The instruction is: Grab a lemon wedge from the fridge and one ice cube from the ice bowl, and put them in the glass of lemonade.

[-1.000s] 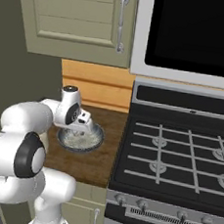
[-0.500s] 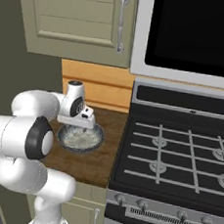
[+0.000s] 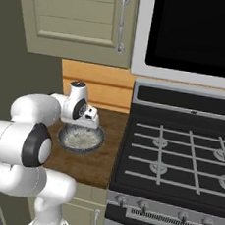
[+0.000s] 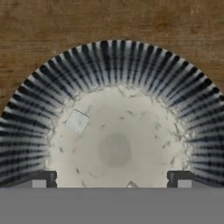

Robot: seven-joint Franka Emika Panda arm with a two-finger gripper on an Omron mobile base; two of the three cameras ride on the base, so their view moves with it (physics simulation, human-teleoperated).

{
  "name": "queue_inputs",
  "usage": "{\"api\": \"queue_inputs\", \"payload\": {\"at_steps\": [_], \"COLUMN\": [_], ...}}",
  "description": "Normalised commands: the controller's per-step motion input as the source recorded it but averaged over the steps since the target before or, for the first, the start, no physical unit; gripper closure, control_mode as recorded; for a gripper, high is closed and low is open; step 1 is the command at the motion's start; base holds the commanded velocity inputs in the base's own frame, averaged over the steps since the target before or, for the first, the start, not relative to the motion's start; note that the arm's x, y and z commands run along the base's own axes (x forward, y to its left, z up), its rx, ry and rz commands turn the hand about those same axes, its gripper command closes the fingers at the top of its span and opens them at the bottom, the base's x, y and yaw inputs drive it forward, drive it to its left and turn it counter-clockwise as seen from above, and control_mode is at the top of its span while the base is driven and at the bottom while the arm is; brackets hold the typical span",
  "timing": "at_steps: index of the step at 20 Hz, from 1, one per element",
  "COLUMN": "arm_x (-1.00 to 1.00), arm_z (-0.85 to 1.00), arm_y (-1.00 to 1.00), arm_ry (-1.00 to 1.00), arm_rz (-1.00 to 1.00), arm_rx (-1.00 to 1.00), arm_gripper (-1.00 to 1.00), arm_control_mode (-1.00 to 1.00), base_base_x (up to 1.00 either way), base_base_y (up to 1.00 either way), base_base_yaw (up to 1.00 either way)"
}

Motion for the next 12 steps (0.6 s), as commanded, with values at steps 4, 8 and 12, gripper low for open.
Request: {"api": "queue_inputs", "payload": {"at_steps": [4,8,12], "arm_x": [0.0,-0.07,-0.26], "arm_z": [-0.22,-0.1,-0.04], "arm_y": [-0.08,-0.02,-0.14], "arm_ry": [-0.01,0.0,0.01], "arm_rz": [0.0,0.0,0.0], "arm_rx": [0.0,0.0,0.0], "arm_gripper": [-1.0,-1.0,-1.0], "arm_control_mode": [-1.0,-1.0,-1.0], "base_base_x": [0.0,0.0,0.0], "base_base_y": [0.0,0.0,0.0], "base_base_yaw": [0.0,0.0,0.0]}}
